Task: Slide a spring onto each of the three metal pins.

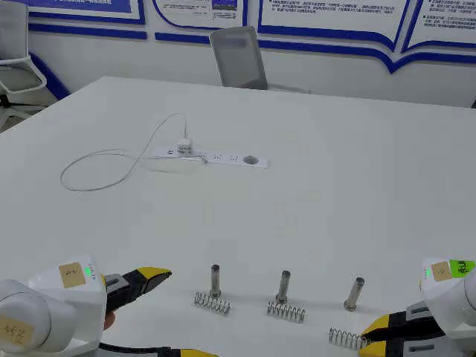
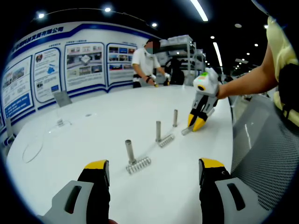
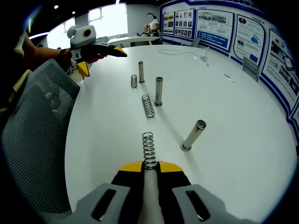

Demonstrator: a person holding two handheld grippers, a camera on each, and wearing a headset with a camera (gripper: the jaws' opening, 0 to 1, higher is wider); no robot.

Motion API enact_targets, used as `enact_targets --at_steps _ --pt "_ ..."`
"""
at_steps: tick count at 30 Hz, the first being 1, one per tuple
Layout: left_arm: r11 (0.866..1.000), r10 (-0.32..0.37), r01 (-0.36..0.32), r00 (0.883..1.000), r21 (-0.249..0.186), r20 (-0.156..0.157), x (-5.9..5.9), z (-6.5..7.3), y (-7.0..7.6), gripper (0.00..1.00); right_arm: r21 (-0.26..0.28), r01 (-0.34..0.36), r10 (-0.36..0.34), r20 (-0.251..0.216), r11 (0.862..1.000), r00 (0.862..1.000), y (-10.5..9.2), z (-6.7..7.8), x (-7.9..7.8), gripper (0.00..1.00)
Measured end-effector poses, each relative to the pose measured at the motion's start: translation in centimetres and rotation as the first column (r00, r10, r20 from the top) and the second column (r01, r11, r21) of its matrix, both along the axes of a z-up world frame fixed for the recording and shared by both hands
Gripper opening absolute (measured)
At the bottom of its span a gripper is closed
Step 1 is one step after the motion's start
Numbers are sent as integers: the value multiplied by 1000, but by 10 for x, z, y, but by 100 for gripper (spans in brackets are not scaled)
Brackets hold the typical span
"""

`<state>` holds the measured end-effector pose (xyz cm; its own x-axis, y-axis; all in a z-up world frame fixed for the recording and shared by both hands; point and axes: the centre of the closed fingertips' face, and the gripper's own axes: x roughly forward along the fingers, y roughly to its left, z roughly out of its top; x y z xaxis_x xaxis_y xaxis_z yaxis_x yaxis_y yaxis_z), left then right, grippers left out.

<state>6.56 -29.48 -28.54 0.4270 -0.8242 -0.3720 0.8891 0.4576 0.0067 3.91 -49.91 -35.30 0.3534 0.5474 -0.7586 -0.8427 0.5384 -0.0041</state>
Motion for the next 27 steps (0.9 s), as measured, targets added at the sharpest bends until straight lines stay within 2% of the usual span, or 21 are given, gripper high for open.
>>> enact_targets --at_steps 5,10,14,19,22,27 --pt "1000 -3 3 1000 -1 2 -1 1 -1 79 -3 8 -8 -8 1000 1000 0 0 0 11" --pt "1000 -16 16 1000 -6 0 -6 3 -3 77 1 -2 2 -5 1000 1000 5 10 -3 11" --pt "999 -34 34 999 -13 -6 -10 3 -6 71 1 -16 16 -5 1000 1000 8 16 -5 11" --pt "997 -68 67 998 -42 -16 -16 6 -14 61 -3 -48 48 3 999 999 17 26 -7 11" --pt "995 -94 93 995 -46 -24 -19 5 -21 59 -2 -70 70 8 998 998 25 32 -7 11" --pt "989 -145 144 989 -38 -20 -25 5 -34 56 1 -106 106 21 994 994 37 42 -6 11"
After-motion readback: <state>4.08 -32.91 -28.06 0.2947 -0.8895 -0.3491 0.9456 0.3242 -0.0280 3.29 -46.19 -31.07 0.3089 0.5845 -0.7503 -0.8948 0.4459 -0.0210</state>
